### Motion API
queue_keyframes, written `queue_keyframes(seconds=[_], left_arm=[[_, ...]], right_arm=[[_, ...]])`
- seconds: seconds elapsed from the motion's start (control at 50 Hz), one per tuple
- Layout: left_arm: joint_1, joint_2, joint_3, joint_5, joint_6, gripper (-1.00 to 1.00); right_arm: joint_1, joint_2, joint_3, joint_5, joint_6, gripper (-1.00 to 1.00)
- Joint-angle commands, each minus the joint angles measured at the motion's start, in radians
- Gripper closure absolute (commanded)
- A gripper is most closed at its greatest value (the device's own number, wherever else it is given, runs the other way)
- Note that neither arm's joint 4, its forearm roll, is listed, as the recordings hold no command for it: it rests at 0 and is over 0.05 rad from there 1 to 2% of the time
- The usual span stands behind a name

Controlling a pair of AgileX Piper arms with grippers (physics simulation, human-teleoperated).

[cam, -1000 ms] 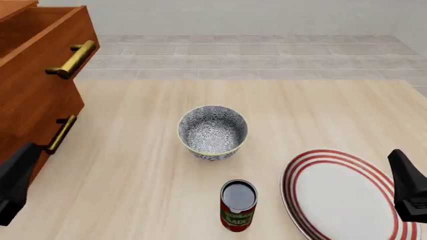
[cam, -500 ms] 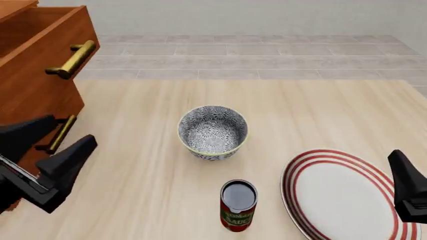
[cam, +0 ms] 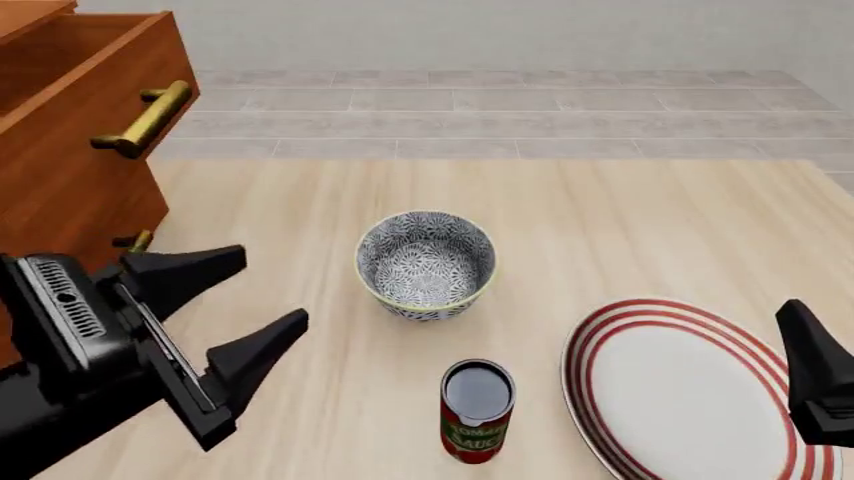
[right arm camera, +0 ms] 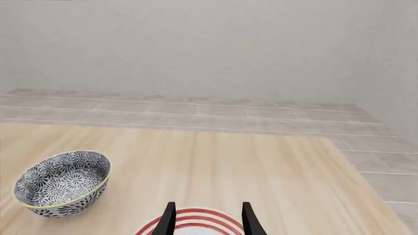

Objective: Put the ketchup in the top drawer of the cabinet.

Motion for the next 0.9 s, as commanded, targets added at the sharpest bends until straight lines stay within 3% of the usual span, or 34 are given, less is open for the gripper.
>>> queue_keyframes(seconds=[0.02,0.16,0.26,0.36,0.62,0.9], left_arm=[[-0.124,0.165,-0.015,-0.088,0.016,-1.0],[-0.195,0.331,-0.032,-0.179,0.047,-1.0],[-0.232,0.408,-0.049,-0.208,-0.018,-1.0],[-0.244,0.497,-0.045,-0.271,-0.004,-1.0],[-0.296,0.622,-0.074,-0.299,-0.022,-1.0],[-0.3,0.699,-0.068,-0.359,0.013,-1.0]], right_arm=[[0.007,0.003,0.001,-0.003,0.0,-1.0],[0.007,-0.009,-0.006,0.011,0.003,-1.0],[0.012,-0.004,-0.001,0.0,0.01,-1.0],[0.013,-0.006,0.001,0.0,0.008,-1.0],[0.015,-0.013,-0.004,0.007,0.011,-1.0],[0.018,-0.016,-0.014,0.012,0.022,-1.0]])
